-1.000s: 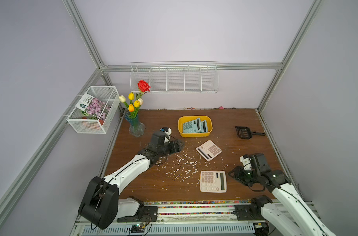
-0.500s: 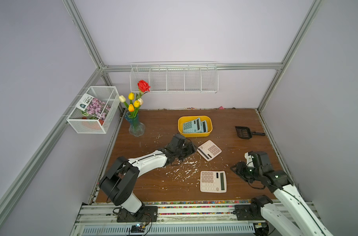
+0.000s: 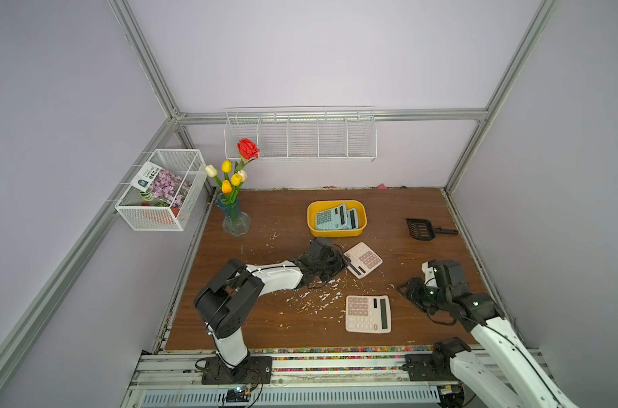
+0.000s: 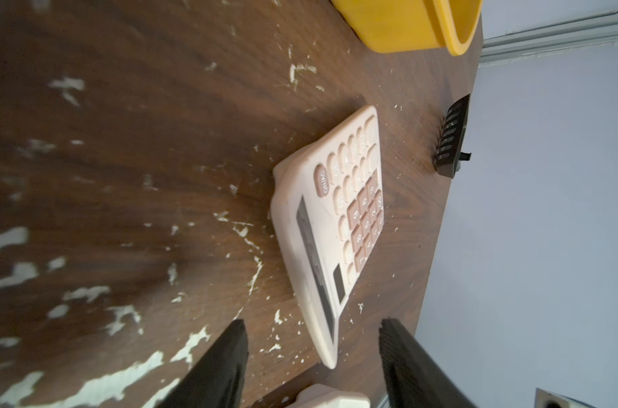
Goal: Put the calculator in the storage box
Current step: Pick up the calculator at the center of the board.
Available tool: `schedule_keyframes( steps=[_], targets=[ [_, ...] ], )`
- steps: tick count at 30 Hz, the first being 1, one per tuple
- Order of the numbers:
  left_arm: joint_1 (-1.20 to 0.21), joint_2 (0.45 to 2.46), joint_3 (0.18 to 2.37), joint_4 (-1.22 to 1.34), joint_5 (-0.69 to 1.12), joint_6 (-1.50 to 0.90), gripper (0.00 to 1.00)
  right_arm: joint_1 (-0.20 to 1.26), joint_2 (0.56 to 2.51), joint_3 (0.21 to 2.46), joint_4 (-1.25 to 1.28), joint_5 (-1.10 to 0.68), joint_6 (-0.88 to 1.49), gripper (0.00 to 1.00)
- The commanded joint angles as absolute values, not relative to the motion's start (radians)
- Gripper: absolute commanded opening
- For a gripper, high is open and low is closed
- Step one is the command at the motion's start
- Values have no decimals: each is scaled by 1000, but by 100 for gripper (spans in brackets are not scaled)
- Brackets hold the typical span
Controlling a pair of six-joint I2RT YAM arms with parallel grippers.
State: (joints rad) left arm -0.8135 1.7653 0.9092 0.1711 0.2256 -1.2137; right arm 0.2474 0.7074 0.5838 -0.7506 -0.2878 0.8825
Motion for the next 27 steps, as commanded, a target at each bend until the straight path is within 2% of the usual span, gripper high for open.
schedule_keyframes(
  steps=[1, 20, 27],
  targets=[
    [-820, 1795, 936, 225, 225, -1242, 61, 238, 706, 568, -751, -285, 885, 45],
    [-858, 1874, 981, 240, 228, -1250, 51, 225, 692, 553, -750, -298, 887, 45],
    [-857, 1911, 1004, 238, 242, -1244, 38, 225, 689, 553, -751, -298, 889, 46]
  ],
)
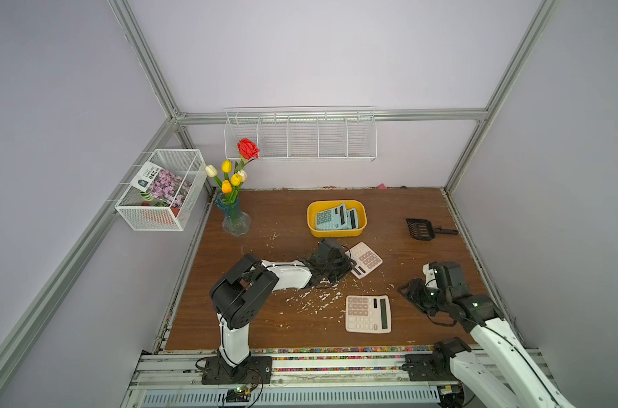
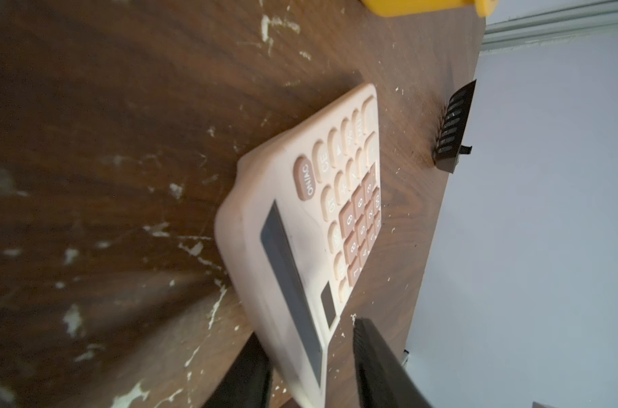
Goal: Put the calculator in the storage box
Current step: Pick up the calculator at the center of the board.
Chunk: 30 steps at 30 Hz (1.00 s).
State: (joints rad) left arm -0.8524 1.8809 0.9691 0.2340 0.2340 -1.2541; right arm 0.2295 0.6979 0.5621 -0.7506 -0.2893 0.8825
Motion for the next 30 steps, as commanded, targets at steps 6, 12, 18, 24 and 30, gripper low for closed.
schedule_keyframes(
  steps=[6, 12, 18, 24, 30],
  targets=[
    [-857, 1927, 1018, 229, 244, -1235, 36, 224, 687, 558, -759, -296, 887, 46],
    [-857, 1912, 1013, 217, 236, -1226, 28, 224, 685, 556, -763, -298, 887, 46],
    [-856, 1905, 1000, 238, 237, -1221, 18, 224, 685, 557, -761, -296, 887, 46],
    [-854, 1884, 1003, 215, 238, -1197, 12, 224, 692, 559, -752, -300, 884, 46],
    [-813, 1771, 973, 137, 275, -1102, 4, 222, 713, 578, -741, -304, 875, 46]
  ],
)
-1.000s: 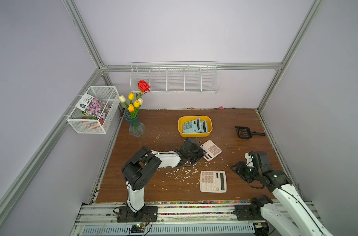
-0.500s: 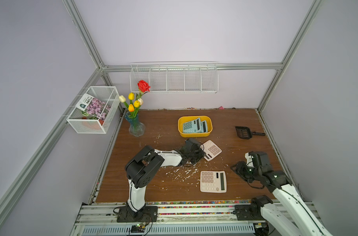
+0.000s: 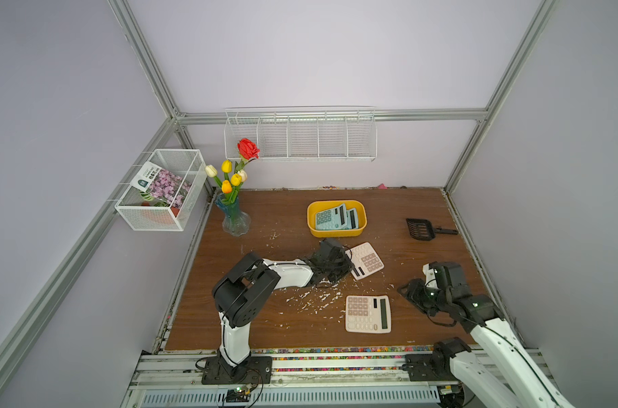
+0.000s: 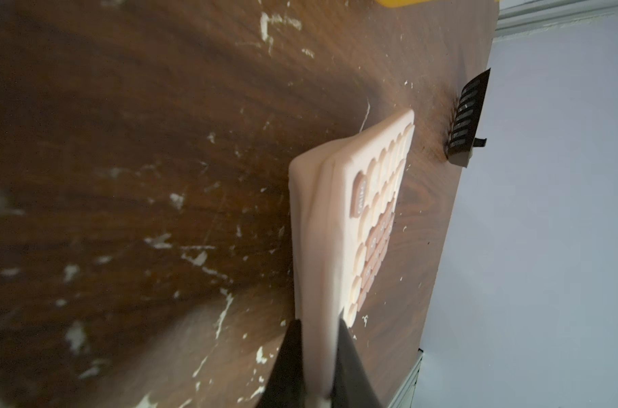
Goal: Put the calculator in the storage box
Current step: Pick up the calculator at the center of the board, then place the calculator in the storage box.
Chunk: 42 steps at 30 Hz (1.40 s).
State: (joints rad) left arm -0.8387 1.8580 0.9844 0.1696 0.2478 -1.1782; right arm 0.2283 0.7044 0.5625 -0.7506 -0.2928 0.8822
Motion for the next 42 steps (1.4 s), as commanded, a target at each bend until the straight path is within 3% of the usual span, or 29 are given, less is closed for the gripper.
schedule_keyframes(
  steps=[1, 7, 12, 20, 25, 42],
  targets=[
    [-800, 1745, 962, 127, 288, -1065, 3, 223, 719, 582, -739, -302, 873, 46],
    [-711, 1636, 992, -40, 430, -897, 0, 222, 773, 615, -706, -310, 861, 46],
    [-628, 1625, 1177, -398, 587, -627, 0, 222, 796, 621, -671, -327, 864, 46],
    [-353, 1651, 1451, -784, 728, -288, 0, 222, 800, 603, -617, -348, 866, 46],
    [-239, 1752, 1603, -867, 735, -204, 0, 222, 812, 577, -554, -384, 877, 46],
    [-186, 2173, 2124, -987, 862, -173, 0, 222, 875, 537, -477, -415, 877, 44]
  ],
)
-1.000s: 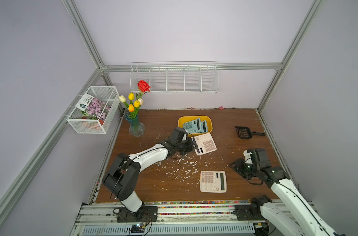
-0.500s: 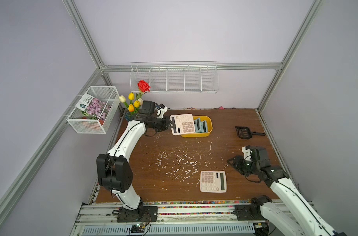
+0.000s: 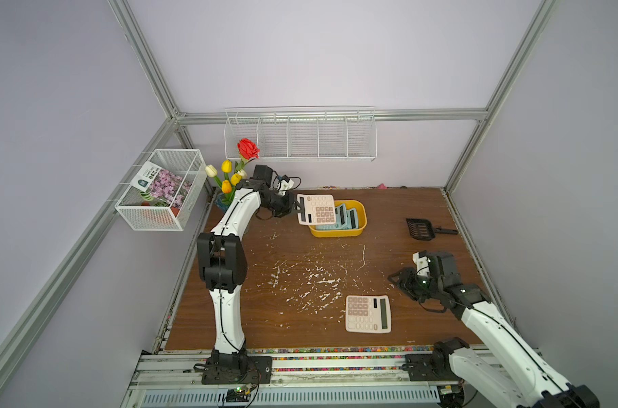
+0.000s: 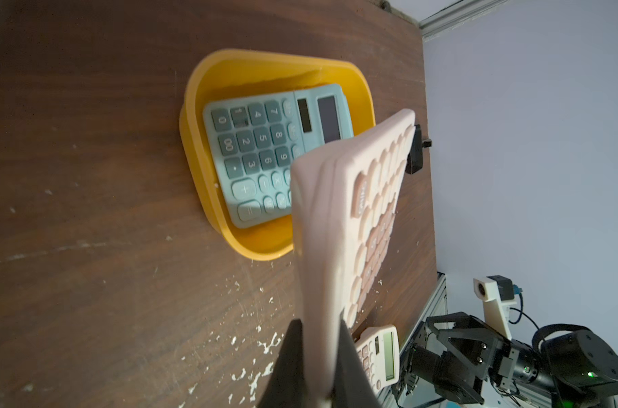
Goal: Put the calculator in the storage box
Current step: Place the calculator in the storage box.
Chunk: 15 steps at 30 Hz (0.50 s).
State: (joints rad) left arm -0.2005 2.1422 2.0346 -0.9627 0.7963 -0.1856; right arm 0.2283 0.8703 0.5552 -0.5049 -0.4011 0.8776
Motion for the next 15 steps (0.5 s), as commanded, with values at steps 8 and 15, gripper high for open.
schedule_keyframes(
  steps=[8, 15],
  targets=[
    [-178, 2299, 2234, -988, 935, -212, 0, 223, 888, 538, -463, -416, 880, 44],
    [-177, 2349, 2240, -955, 980, -236, 0, 222, 886, 534, -464, -419, 877, 43]
  ],
)
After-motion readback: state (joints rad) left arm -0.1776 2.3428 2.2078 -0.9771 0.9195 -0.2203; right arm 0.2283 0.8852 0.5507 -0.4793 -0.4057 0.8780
